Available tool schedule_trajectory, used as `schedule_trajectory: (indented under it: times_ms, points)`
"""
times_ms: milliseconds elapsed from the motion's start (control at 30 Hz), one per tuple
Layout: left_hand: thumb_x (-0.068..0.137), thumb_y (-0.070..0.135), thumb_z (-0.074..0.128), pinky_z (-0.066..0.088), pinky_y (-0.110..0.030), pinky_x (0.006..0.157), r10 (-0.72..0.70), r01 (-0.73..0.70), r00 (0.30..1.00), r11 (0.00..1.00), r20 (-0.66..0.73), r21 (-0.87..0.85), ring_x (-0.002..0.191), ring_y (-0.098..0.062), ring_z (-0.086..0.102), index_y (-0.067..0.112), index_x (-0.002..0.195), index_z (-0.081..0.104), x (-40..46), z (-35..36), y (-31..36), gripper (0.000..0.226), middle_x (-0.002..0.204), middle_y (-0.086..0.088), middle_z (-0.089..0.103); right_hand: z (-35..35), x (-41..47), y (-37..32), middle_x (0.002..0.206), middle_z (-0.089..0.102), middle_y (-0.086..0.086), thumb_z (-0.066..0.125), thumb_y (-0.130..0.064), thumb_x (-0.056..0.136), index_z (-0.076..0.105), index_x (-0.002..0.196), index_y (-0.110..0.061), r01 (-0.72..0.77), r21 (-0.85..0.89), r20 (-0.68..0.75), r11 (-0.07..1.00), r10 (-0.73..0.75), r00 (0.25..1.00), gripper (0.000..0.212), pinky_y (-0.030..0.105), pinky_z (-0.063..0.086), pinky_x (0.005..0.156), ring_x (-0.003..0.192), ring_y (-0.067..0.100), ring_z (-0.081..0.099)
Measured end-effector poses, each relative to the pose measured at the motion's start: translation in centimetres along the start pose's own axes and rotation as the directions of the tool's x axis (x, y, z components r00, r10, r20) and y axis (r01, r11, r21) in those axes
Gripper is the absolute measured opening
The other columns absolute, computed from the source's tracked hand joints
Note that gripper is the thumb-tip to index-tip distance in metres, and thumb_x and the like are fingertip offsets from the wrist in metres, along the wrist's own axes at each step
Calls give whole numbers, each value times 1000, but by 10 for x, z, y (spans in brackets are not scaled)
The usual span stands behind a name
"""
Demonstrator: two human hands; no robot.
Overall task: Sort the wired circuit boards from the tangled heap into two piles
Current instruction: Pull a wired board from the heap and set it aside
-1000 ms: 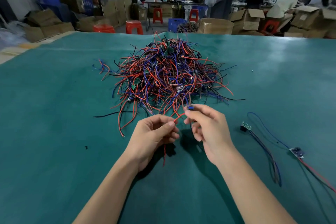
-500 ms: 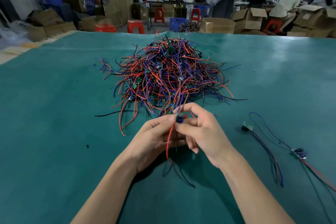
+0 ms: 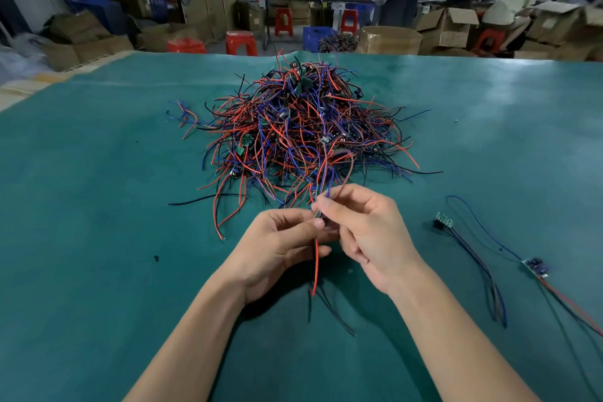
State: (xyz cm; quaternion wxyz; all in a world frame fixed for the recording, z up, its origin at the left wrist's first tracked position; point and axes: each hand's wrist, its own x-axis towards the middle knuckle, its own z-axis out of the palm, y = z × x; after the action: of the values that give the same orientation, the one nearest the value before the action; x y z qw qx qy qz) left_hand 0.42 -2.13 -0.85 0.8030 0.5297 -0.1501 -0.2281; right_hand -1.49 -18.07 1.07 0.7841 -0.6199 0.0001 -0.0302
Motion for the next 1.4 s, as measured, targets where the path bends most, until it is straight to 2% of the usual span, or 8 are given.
schedule_trajectory:
  times_ms: [267,400,600,900,1033,1133,1233,1400]
  points:
    - [91,18,64,30,-12,34,0,-4,997,999,77,54,40,-5,47,1,97,73,-2,3,3,20,63,-6,61,-4,0,-7,76,71,6,76,1,86,75,86,-12,199,-59,-100,978,-204,974,14,19,37,44,48,12,45]
    - [93,23,64,31,-11,30,23,-22,978,1000,209,-9,32,-1,43,11,91,74,-7,3,7,17,54,0,56,-7,0,-14,82,71,6,78,-16,73,74,85,-16,103,203,-52,974,-94,994,13,18,42,50,58,10,55]
    - [95,20,62,38,-12,33,-29,89,890,990,455,-110,33,-3,51,5,96,69,-14,4,11,17,56,-3,61,-9,7,-12,75,63,2,63,-5,88,68,105,-6,-101,439,15,893,105,994,17,15,36,42,50,5,46]
    - [96,17,59,43,-14,38,-104,221,725,971,681,-86,46,-6,64,3,100,69,-22,-2,12,18,66,-5,71,-27,28,-1,87,71,9,46,12,101,60,100,-8,12,223,-392,975,78,917,24,18,44,46,51,8,57]
    - [88,26,69,34,-14,37,-6,36,928,997,372,-75,32,-2,44,7,96,71,-13,2,8,21,52,0,57,-36,31,1,93,71,17,63,4,96,61,108,-5,45,211,-410,976,47,911,15,25,57,67,74,22,67]
    - [92,19,61,34,-15,39,56,-21,967,990,247,-140,33,-3,38,8,99,71,-9,-1,9,16,55,-1,52,-32,29,11,108,73,7,71,-4,92,51,136,-14,29,131,-406,991,27,913,49,32,59,85,88,15,74]
    - [93,17,55,32,-16,40,61,-22,973,985,224,-173,35,-4,35,10,102,71,-8,1,7,20,56,0,47,-32,27,14,126,67,0,73,-11,91,52,144,-17,-15,-255,-395,967,-90,914,58,33,49,103,113,12,67]
    - [92,23,67,28,-17,43,63,3,935,983,348,-184,39,-3,35,9,106,70,-10,1,7,21,57,1,46,-39,27,15,114,69,11,65,-4,83,69,122,-11,-140,-706,-484,695,-329,811,40,29,45,89,100,25,63]
